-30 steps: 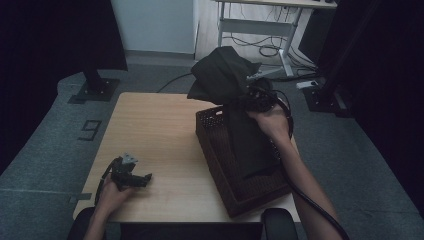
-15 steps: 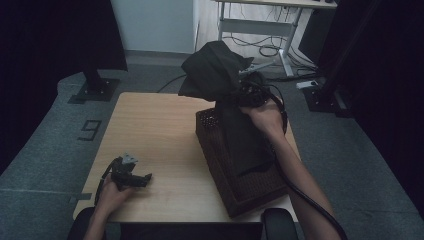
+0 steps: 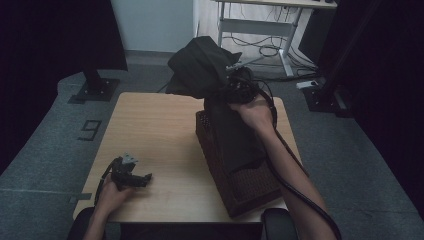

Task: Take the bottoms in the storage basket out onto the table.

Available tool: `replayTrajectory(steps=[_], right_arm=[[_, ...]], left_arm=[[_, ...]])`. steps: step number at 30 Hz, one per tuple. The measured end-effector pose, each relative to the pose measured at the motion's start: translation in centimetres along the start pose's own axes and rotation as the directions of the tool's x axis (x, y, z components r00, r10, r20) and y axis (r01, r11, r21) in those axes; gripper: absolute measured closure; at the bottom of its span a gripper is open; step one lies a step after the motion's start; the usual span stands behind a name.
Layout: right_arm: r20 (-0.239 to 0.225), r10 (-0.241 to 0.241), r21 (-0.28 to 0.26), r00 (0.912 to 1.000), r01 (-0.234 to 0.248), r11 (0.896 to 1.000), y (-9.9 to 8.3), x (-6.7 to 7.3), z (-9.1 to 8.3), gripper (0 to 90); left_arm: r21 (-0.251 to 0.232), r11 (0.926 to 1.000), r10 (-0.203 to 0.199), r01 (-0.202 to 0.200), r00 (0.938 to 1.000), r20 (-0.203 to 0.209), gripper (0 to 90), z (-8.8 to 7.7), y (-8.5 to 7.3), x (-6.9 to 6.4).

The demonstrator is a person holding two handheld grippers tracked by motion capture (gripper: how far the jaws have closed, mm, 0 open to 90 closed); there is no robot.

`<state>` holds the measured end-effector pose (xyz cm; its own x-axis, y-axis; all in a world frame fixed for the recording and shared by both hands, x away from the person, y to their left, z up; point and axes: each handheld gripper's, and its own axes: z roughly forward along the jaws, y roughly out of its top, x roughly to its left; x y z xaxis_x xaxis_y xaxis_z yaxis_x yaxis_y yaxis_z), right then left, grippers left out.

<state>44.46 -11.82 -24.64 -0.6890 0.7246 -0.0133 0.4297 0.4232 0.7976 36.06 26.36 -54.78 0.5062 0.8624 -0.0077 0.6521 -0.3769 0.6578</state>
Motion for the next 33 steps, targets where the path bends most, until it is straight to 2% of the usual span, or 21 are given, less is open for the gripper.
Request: replayTrajectory(steps=[12,22,33], right_arm=[[-0.019,-0.020,-0.015,0.9996,0.020,1.000,1.2,1.6,1.0,62.8],[-0.023,-0.069,-0.028,0.9974,0.068,0.997,2.4,3.6,2.1,62.7],[-0.033,-0.078,-0.043,0.9964,0.077,0.996,3.5,5.3,3.3,62.7]], left_arm=[[0.000,1.0000,-0.001,0.001,1.0000,0.001,0.0,0.0,0.0,0.0],[0.000,1.0000,-0.001,0.001,1.0000,0.001,0.0,0.0,0.0,0.0],[0.000,1.0000,-0.001,0.001,1.0000,-0.001,0.0,0.0,0.0,0.0]])
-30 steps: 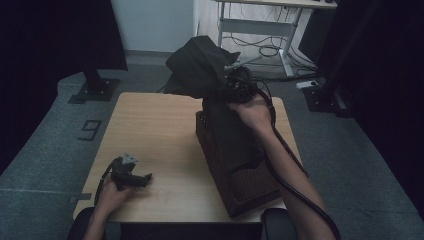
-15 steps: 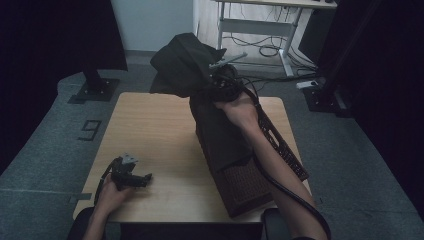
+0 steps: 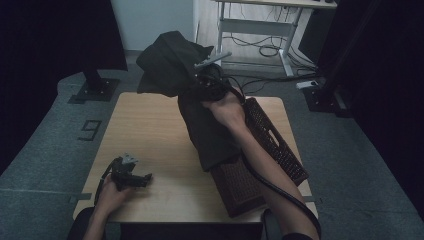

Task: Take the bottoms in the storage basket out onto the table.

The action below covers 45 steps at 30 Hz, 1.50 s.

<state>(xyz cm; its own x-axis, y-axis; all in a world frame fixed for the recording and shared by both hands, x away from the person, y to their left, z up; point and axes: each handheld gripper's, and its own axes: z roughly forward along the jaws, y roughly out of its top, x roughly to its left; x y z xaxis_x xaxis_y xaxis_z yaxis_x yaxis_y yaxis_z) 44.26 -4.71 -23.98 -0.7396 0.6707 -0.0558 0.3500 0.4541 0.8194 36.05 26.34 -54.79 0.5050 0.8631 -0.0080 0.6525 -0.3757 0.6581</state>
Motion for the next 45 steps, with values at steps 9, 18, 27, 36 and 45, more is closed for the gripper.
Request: replayTrajectory(steps=[9,18,27,36,45], right_arm=[[-0.011,-0.021,-0.005,0.9997,0.021,1.000,1.1,1.4,0.8,62.8],[-0.021,-0.045,-0.016,0.9988,0.044,0.999,2.3,2.9,1.9,62.7],[-0.032,-0.051,-0.018,0.9982,0.050,0.999,2.4,3.9,3.3,62.7],[-0.040,-0.045,-0.020,0.9982,0.044,0.999,2.0,4.6,4.8,62.7],[-0.043,-0.046,-0.015,0.9980,0.045,0.999,0.7,5.4,6.6,62.7]], left_arm=[[0.000,1.0000,0.000,0.000,1.0000,0.000,0.0,0.0,0.0,0.0],[0.001,1.0000,0.000,0.000,1.0000,0.001,0.0,0.0,0.0,0.0],[0.001,1.0000,0.006,-0.006,1.0000,0.005,0.0,-0.2,-0.2,0.2],[0.003,0.9999,0.010,-0.010,0.9999,0.007,0.0,-0.3,-0.3,0.3],[0.003,0.9999,0.012,-0.012,0.9999,0.009,0.0,-0.3,-0.3,0.4]])
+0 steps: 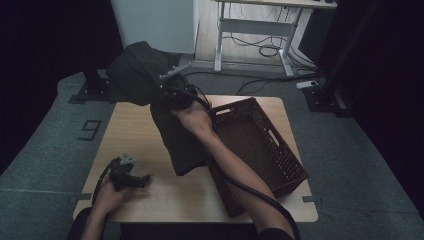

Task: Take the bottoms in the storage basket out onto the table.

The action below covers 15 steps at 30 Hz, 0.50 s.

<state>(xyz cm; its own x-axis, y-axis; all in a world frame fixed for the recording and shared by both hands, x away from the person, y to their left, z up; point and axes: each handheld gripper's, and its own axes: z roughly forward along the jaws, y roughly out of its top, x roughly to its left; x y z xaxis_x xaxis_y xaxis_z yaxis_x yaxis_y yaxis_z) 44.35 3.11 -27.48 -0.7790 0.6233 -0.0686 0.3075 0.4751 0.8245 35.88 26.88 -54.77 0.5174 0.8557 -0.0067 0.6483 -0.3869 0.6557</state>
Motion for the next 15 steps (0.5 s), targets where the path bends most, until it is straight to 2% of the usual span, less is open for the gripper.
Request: replayTrajectory(steps=[9,15], right_arm=[[0.001,-0.001,0.001,1.0000,0.001,1.000,-1.2,0.4,1.3,62.7],[-0.008,0.020,0.004,0.9998,-0.019,1.000,-2.4,0.4,2.1,62.6]], left_arm=[[0.000,1.0000,0.000,0.000,1.0000,0.000,0.0,0.0,0.0,0.0],[-0.001,1.0000,-0.001,0.001,1.0000,0.001,0.0,0.0,0.0,0.0]])
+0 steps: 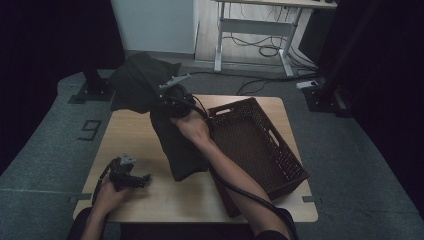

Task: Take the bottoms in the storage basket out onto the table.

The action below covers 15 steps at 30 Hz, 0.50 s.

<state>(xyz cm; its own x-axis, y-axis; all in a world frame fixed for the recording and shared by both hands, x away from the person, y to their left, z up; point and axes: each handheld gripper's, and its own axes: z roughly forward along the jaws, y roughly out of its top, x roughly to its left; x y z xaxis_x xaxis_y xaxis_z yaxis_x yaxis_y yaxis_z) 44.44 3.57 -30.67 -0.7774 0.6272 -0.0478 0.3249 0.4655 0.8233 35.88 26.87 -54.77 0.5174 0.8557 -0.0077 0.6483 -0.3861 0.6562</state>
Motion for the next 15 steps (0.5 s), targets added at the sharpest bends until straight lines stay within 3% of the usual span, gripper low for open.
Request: replayTrajectory(steps=[15], right_arm=[[-0.002,0.014,0.011,0.9999,-0.014,1.000,-2.8,0.2,1.9,62.5]], left_arm=[[-0.002,1.0000,-0.002,0.002,1.0000,0.000,0.0,0.0,0.0,0.0]])
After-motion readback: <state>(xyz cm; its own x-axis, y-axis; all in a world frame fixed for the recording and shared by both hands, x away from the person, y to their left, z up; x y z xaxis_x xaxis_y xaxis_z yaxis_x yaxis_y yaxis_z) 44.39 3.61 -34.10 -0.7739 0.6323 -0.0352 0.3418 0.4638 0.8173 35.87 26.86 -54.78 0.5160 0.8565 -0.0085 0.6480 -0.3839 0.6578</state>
